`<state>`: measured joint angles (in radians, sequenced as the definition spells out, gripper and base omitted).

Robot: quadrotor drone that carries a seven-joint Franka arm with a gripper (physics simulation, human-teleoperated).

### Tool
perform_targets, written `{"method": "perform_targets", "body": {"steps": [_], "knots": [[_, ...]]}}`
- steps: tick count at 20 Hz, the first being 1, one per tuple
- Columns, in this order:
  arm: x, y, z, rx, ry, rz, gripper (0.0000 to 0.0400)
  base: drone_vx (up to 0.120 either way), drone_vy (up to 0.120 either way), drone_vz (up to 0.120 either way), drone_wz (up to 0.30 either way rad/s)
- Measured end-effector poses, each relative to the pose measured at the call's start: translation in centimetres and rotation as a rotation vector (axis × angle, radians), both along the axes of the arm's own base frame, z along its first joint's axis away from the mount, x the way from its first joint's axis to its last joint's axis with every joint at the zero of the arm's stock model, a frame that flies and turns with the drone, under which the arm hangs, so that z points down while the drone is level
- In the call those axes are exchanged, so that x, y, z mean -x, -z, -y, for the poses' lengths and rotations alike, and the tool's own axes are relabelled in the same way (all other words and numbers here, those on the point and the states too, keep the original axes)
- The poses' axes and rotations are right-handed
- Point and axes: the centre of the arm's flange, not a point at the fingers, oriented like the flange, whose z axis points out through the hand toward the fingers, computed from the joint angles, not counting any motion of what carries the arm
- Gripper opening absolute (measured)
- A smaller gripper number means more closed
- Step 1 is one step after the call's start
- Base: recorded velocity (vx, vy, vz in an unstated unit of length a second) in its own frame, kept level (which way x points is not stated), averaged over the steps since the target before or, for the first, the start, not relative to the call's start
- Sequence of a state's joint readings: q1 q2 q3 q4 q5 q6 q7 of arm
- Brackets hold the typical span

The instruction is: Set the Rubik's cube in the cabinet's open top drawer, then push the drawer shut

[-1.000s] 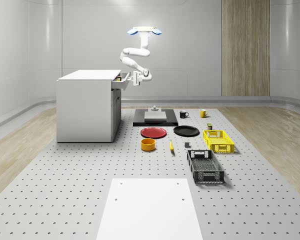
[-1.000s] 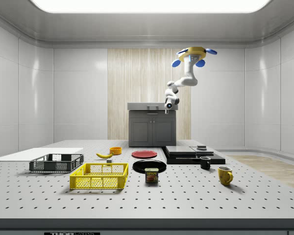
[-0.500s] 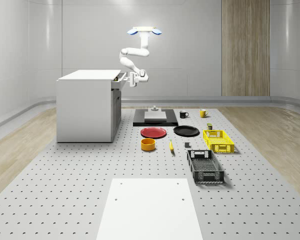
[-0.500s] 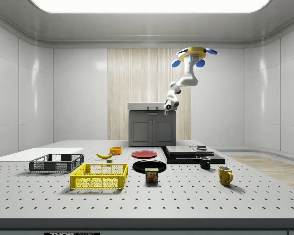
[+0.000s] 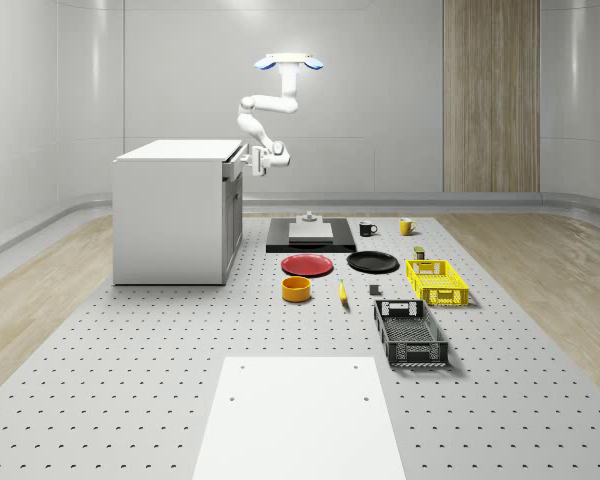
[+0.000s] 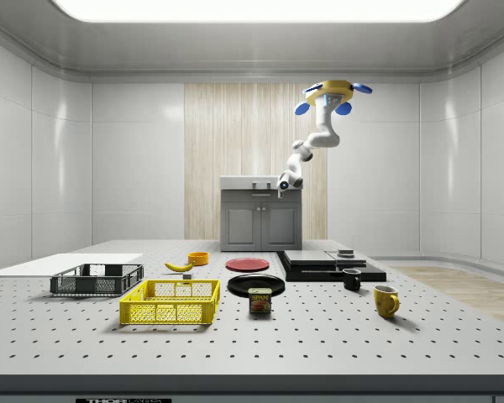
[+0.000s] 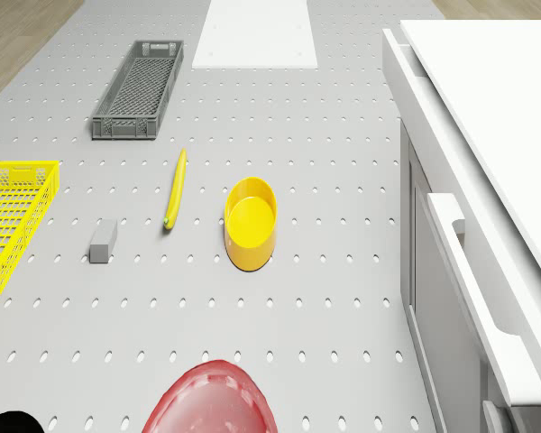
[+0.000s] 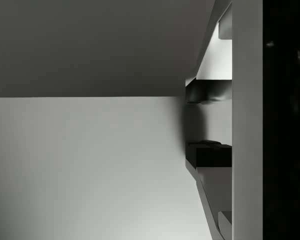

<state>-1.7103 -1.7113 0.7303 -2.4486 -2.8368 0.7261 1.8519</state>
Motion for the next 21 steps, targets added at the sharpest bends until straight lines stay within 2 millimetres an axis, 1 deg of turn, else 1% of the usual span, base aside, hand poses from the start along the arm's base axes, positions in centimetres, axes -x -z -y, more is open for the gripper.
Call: {"method": "perform_targets", "body": {"steps": [4, 10, 21], "knots": [[-0.7, -0.3, -1.1, 0.000, 0.000, 0.003, 0.0105, 0.000, 0.120, 0.000, 0.000], [-1.3, -0.4, -2.0, 0.000, 0.000, 0.005, 0.0105, 0.000, 0.120, 0.000, 0.000], [-1.8, -0.3, -2.5, 0.000, -0.001, 0.006, 0.0105, 0.000, 0.000, 0.000, 0.000]]}}
